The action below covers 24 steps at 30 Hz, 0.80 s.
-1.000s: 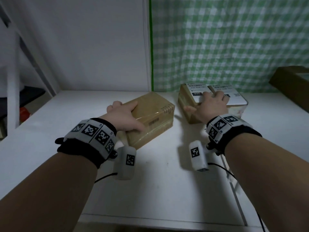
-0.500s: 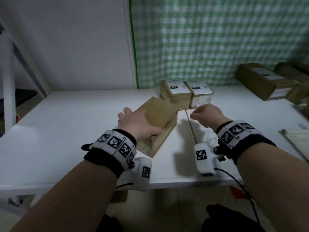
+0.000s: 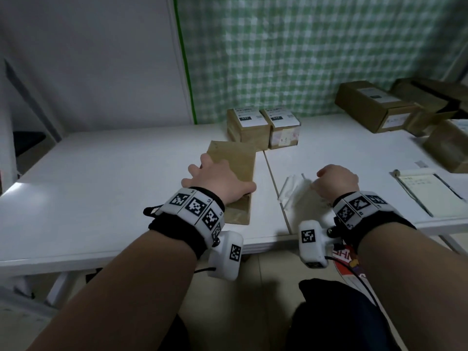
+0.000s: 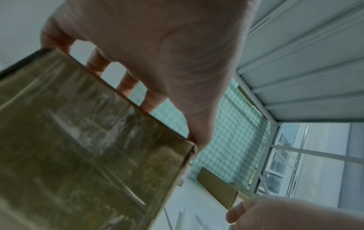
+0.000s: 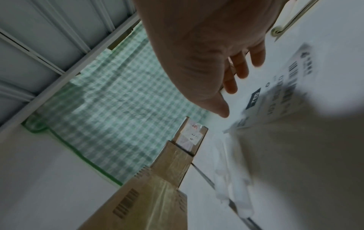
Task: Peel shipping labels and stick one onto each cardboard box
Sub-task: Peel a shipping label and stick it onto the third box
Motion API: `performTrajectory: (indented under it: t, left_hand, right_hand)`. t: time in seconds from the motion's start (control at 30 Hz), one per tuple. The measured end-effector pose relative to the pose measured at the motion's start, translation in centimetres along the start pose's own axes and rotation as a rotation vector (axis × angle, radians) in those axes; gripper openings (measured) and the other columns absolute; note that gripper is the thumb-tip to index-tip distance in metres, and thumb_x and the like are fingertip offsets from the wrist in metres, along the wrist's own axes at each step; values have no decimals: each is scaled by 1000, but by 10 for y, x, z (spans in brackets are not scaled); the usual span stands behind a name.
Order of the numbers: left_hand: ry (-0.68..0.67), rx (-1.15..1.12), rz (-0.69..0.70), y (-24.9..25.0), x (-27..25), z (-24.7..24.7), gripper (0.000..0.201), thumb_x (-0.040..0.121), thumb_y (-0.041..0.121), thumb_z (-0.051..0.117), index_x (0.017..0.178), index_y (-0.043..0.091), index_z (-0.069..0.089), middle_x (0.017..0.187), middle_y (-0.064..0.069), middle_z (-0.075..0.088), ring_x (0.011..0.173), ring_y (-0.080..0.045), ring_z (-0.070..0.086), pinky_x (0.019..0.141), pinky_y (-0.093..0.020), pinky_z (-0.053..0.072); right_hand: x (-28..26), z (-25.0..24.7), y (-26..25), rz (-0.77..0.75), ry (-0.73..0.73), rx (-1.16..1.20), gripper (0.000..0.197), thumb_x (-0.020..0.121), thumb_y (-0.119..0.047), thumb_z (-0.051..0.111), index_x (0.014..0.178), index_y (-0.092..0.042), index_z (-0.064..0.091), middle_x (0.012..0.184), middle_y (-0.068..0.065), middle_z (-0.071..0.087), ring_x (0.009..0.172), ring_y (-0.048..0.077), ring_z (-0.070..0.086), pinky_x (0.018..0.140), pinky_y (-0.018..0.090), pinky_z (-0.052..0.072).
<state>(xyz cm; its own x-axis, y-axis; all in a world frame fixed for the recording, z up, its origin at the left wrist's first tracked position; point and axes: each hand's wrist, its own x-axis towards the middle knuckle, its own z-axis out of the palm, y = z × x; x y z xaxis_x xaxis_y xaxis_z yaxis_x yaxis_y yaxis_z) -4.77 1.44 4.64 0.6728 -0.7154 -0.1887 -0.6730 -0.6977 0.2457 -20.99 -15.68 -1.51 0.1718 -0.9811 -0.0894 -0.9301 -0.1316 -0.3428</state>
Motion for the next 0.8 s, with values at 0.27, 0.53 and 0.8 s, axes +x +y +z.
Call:
performTrajectory:
  t: [0.27,0.53,0.8]
  left_hand:
    - [35,11,26,11,-12,10,96,69,81,48,141,20,31,151,-7,12,133,-34,19,98,-50,31]
    - [71,53,56,14,-10,12,96,71,82,43,140,16,32,147,-9,20,132,-30,22,98,-52,31]
    - [215,-59,158,18,-7,7,52,84,56,51,124,22,51,138,-9,34,128,-31,30,107,-58,24]
  right_hand:
    - [1,11,18,176,-145,-157,44,78,-21,68,120,-18,54,129,15,44,121,33,40,77,34,30]
    - [-12,7,20,70,16,172,24,88,-5,53,108,-3,66,113,17,65,108,32,58,77,28,42]
    - [-37,-32,0,-63,455,741,40,82,-1,44,117,-17,57,103,9,67,96,29,62,79,28,45]
